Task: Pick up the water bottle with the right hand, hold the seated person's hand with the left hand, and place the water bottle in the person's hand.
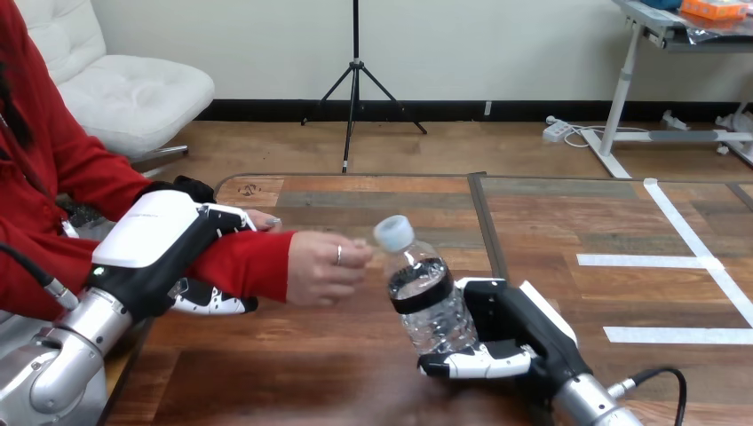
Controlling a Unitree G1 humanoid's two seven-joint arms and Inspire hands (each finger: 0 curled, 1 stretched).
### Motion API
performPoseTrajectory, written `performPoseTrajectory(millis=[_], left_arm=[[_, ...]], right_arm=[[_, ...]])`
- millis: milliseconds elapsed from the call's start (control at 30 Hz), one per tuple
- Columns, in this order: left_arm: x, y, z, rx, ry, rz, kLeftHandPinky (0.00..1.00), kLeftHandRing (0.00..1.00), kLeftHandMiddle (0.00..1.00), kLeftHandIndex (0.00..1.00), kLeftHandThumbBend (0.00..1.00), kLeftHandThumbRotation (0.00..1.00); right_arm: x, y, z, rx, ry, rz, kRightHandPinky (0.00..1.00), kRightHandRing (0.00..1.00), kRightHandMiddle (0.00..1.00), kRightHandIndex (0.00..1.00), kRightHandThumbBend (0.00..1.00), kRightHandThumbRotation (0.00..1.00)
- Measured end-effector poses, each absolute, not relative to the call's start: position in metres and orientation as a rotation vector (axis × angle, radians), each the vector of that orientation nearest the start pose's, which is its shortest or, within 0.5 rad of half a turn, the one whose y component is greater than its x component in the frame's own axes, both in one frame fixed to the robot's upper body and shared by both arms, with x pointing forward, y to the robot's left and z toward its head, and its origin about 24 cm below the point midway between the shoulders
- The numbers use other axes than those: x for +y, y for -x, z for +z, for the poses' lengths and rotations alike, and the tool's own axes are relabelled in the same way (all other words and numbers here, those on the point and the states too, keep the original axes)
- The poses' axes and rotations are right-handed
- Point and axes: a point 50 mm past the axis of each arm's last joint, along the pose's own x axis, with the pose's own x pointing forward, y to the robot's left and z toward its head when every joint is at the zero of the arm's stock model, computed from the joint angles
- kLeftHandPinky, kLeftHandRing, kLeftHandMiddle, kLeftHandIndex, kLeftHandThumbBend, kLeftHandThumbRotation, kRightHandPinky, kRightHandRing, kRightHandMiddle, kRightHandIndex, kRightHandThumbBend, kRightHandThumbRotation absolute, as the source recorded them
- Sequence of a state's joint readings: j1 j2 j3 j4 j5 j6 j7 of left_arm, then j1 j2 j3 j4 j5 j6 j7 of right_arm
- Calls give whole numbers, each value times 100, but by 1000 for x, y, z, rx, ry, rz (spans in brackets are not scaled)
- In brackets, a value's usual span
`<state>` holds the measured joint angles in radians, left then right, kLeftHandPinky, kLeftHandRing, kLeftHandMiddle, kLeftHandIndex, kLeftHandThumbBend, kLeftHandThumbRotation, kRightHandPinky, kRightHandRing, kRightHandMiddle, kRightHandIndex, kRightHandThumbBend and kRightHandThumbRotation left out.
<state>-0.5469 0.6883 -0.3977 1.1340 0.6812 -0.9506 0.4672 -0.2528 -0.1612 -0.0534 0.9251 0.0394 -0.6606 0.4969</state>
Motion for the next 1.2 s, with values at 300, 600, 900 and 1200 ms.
performPoseTrajectory(millis=[300, 600, 900, 1200], left_arm=[[257, -296, 45, -355, -1164, -341, 35, 41, 48, 49, 70, 3], [253, -295, 46, -376, -1150, -350, 35, 41, 48, 49, 70, 3], [249, -294, 48, -397, -1139, -370, 35, 41, 48, 49, 71, 3], [244, -293, 49, -421, -1130, -386, 34, 40, 47, 49, 71, 3]], right_arm=[[-172, -266, -28, 28, 121, 454, 16, 21, 33, 38, 90, 0], [-171, -269, -28, 36, 126, 451, 16, 20, 32, 39, 90, 0], [-171, -271, -32, 61, 129, 456, 16, 20, 32, 39, 92, 0], [-170, -273, -34, 87, 141, 457, 15, 20, 32, 39, 93, 0]])
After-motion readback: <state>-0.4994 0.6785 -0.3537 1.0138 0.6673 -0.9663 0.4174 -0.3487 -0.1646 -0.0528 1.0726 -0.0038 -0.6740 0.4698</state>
